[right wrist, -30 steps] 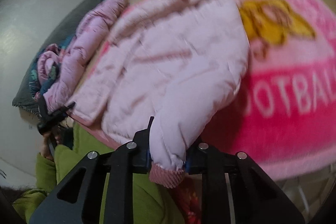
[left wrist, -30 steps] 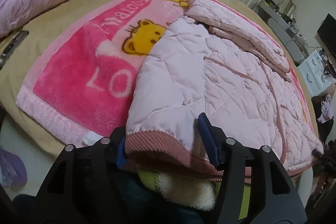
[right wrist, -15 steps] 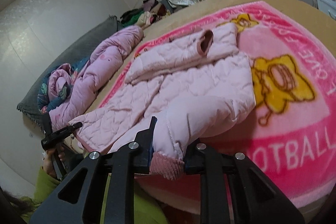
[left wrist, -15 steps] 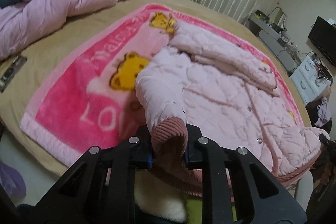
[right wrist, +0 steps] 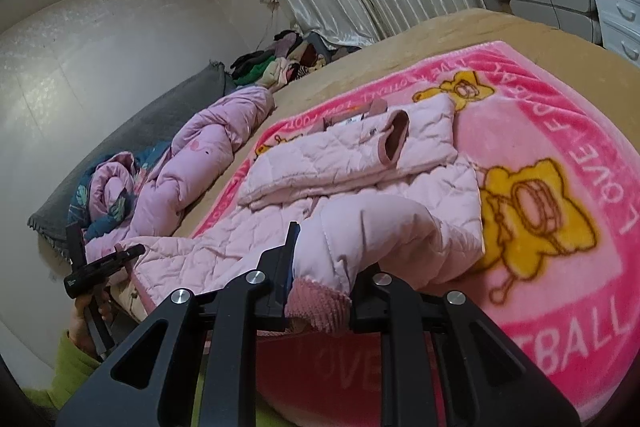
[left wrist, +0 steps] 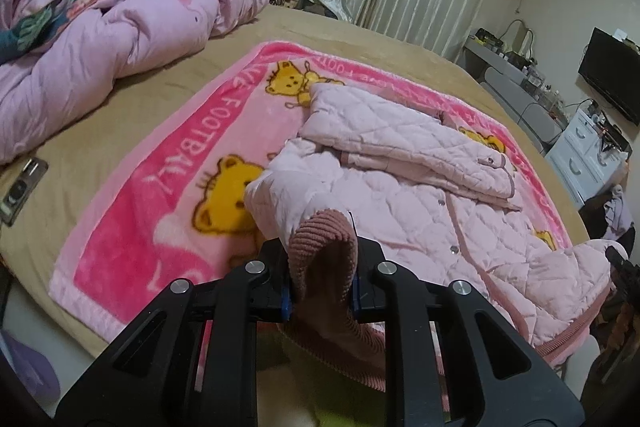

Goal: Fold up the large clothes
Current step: 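Lift the hem with both tools and fold it toward the collar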

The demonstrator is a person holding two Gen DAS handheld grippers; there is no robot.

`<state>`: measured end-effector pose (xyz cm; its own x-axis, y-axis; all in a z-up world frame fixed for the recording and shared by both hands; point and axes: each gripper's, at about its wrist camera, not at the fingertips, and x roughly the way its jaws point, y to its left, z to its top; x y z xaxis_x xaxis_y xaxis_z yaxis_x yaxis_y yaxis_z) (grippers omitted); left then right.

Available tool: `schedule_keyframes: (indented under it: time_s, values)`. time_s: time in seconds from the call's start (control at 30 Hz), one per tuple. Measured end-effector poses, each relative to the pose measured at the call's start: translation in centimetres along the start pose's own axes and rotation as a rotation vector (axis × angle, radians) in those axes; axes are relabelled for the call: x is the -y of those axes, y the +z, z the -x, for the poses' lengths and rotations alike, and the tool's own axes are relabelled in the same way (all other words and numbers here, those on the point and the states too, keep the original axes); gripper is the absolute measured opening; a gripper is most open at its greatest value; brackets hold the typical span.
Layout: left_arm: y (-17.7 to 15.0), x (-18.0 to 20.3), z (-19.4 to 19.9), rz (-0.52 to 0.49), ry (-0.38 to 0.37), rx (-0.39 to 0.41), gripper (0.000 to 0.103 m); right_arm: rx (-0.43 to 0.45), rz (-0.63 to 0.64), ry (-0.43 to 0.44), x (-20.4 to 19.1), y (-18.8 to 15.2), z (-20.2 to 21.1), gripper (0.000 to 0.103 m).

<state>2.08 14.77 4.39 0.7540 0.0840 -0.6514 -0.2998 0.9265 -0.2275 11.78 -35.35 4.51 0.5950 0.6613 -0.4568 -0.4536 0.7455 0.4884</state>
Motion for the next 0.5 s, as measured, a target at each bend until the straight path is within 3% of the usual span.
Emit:
schedule_keyframes:
  time_s: [0.5]
  values:
    - [3.8,1.8,-1.6,-0.048,0.021,0.023,0.012,0.068,0.007,-0.015,0.5,3.5,-2.3,0.017]
